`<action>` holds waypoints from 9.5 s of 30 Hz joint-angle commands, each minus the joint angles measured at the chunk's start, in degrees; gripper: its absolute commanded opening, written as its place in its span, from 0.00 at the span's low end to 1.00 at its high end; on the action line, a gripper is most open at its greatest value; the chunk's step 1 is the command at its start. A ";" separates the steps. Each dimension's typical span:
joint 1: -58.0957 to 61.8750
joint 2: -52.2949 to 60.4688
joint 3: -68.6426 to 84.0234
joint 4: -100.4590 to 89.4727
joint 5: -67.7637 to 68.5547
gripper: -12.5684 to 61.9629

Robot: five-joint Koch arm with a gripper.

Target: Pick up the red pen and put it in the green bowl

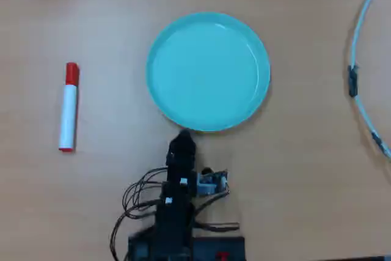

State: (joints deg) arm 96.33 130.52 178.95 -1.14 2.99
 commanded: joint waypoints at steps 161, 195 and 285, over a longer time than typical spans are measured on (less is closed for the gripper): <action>-57.57 -68.99 -156.18 102.92 8.44 0.09; -2.90 -70.14 -143.96 102.39 7.82 0.10; -7.73 5.54 -13.10 27.95 -0.18 0.70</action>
State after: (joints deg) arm 88.68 130.17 164.00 31.46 2.99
